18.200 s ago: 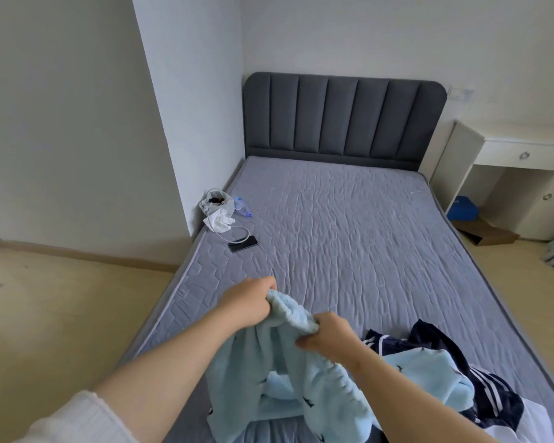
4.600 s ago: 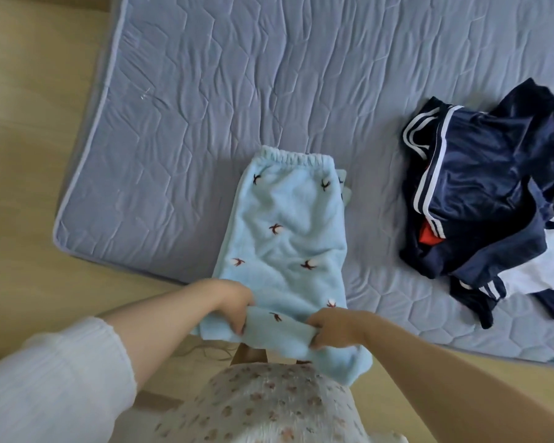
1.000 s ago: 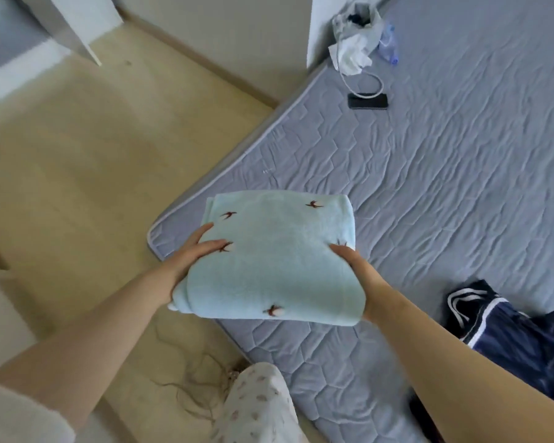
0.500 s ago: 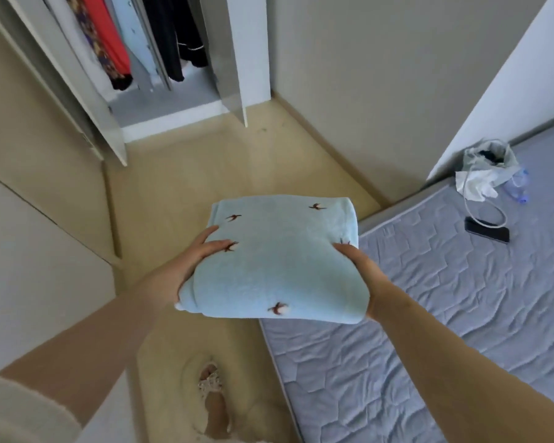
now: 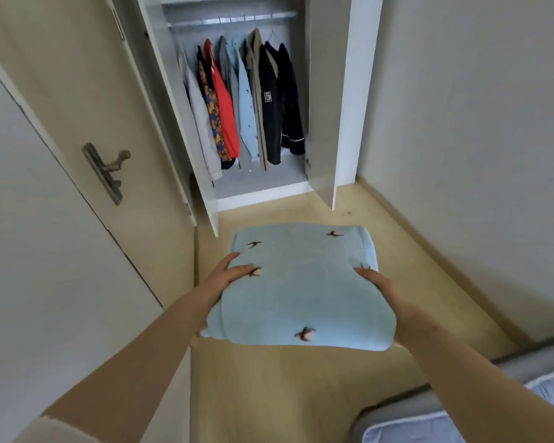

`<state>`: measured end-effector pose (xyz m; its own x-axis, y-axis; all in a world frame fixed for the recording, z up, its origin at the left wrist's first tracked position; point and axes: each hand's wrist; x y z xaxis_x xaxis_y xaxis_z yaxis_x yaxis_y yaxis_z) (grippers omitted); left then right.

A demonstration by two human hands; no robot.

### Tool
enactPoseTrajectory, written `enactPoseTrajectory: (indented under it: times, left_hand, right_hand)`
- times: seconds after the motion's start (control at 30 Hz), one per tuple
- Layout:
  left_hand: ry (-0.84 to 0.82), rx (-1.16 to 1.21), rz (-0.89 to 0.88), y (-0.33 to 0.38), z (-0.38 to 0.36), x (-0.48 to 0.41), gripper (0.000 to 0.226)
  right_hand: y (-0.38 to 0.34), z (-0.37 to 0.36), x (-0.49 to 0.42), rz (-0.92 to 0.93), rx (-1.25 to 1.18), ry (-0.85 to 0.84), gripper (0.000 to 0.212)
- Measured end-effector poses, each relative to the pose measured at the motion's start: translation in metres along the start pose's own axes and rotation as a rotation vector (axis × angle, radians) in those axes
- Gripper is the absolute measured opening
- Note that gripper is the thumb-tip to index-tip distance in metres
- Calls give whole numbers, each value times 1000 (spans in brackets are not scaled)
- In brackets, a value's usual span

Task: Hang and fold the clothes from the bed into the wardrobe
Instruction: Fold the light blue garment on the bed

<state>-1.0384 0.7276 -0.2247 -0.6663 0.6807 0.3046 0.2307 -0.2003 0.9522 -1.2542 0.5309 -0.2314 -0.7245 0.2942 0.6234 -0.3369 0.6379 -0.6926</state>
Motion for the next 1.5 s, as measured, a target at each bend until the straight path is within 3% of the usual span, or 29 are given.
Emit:
enactPoseTrajectory:
  times: [0.07, 0.2, 0.37, 0.47, 0.63, 0.9, 1.0, 1.3, 1.5]
  left_hand:
    - [27, -16, -30, 16, 18, -20, 79]
    - [47, -14, -55, 53, 40, -56, 72]
    - [96, -22, -125, 94, 59, -134, 29]
    - [127, -28, -146, 123, 59, -198, 21]
    - [165, -24, -167, 183, 52, -304, 44]
    - [215, 23, -243, 266, 79, -430, 54]
    - [231, 23, -288, 296, 96, -477, 69]
    - [230, 27, -435, 415, 165, -621, 85]
    - [249, 33, -592, 517, 202, -701, 53]
  right_hand:
    - [-22, -18, -20, 31, 16, -17, 36]
    - [-72, -42, -63, 29, 23, -50, 24]
    - [-144, -57, -135, 9, 57, -58, 28]
    - [-201, -53, -186, 48, 72, -81, 30]
    - [-307, -48, -263, 82, 69, -91, 33]
    - [-436, -76, -351, 138, 119, -137, 36]
    - [-483, -92, -386, 165, 114, -164, 35]
    - [-647, -172, -496, 262, 133, -260, 29]
    - [-764, -220, -544, 418, 217, -352, 33]
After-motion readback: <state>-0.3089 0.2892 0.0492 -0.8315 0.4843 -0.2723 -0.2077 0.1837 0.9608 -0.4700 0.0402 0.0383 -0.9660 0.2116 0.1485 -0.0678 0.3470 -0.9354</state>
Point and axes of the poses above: each hand's wrist, its own x-axis away from the middle knuckle, its own z-axis out of the back of the hand, y = z × x, and after that the axes turned 8 degrees about -z, right-handed
